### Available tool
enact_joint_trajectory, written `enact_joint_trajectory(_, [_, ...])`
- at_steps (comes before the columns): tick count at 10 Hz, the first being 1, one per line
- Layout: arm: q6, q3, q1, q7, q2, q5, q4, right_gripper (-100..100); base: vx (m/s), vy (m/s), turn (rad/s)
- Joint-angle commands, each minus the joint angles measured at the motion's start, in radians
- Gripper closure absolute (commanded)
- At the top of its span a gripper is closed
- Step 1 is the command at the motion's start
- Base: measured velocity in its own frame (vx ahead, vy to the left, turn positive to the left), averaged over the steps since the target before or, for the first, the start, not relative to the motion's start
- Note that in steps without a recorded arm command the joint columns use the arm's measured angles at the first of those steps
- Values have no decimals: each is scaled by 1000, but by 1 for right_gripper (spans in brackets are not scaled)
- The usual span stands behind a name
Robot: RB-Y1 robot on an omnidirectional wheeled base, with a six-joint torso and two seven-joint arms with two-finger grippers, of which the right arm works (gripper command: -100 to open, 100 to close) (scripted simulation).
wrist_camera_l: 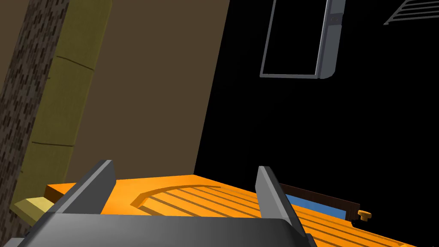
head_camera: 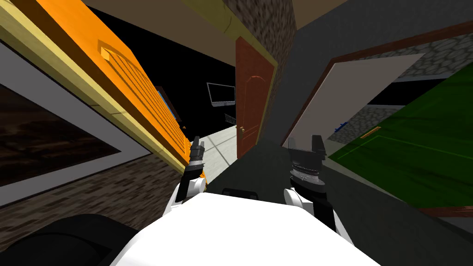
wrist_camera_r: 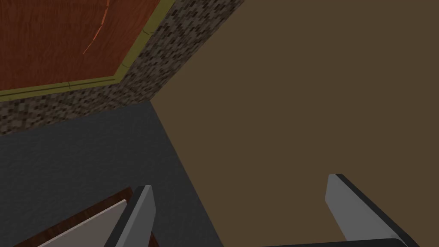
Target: Push the door open
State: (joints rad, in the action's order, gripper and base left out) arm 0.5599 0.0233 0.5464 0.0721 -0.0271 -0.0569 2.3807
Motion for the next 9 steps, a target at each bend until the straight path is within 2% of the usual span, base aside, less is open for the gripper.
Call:
enact_joint_trajectory(1, [-8, 24, -25, -2, -6, 10, -40, -100, 98, -21, 11])
enact_joint_trajectory(4, [-21, 63, -66, -6, -15, 26, -105, -100, 154, -26, 14])
enact_joint_trajectory(9, [-43, 133, -139, -12, -29, 54, -220, -100, 100, -30, 12])
